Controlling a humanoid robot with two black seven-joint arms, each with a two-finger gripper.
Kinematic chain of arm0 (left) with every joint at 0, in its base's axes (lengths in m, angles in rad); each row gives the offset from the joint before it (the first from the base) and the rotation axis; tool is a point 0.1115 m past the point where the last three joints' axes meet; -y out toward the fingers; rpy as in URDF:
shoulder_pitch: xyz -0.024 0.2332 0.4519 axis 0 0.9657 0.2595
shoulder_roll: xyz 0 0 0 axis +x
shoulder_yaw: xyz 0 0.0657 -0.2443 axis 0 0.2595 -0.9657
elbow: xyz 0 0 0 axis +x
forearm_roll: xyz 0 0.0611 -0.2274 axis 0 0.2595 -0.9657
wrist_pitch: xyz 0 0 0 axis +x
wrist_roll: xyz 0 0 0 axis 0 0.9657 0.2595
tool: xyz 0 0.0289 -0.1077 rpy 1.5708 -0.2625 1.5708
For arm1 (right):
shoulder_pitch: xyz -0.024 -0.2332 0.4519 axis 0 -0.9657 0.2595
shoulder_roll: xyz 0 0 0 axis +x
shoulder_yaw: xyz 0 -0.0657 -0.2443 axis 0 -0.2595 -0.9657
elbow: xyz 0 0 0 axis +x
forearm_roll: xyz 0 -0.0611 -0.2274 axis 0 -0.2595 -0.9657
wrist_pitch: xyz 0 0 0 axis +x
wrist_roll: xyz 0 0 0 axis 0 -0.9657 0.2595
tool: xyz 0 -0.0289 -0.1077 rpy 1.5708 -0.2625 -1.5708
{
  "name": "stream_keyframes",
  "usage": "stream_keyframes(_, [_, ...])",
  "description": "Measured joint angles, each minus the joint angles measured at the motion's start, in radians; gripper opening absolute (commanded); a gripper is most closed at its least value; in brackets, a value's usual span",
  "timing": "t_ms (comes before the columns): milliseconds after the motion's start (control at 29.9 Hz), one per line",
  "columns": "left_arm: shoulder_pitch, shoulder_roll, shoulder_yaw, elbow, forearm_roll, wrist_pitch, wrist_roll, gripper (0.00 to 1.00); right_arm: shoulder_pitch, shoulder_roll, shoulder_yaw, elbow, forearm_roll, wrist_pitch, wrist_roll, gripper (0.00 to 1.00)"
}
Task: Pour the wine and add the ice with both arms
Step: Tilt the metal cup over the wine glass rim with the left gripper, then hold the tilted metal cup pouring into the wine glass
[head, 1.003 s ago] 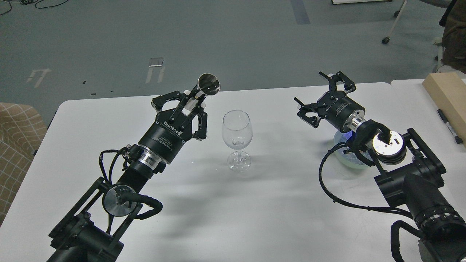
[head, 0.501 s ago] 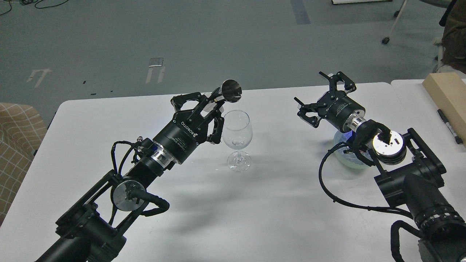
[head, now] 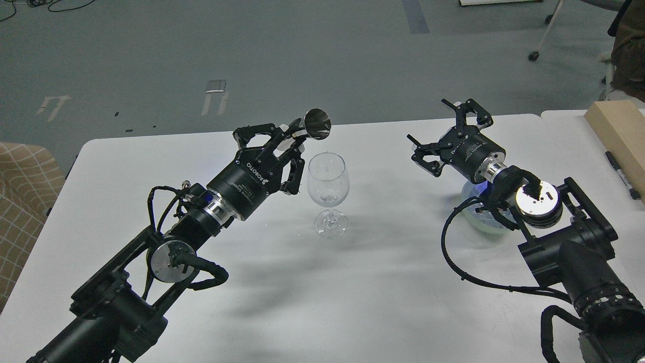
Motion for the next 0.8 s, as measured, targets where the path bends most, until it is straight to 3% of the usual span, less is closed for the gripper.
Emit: stream_keyframes(802, [-0.012, 0.024, 0.007, 0.003, 0.031, -0.006, -0.004, 0.00, 0.003, 0.000, 0.002, 0.000, 0.000, 0.000, 0.000, 1.00])
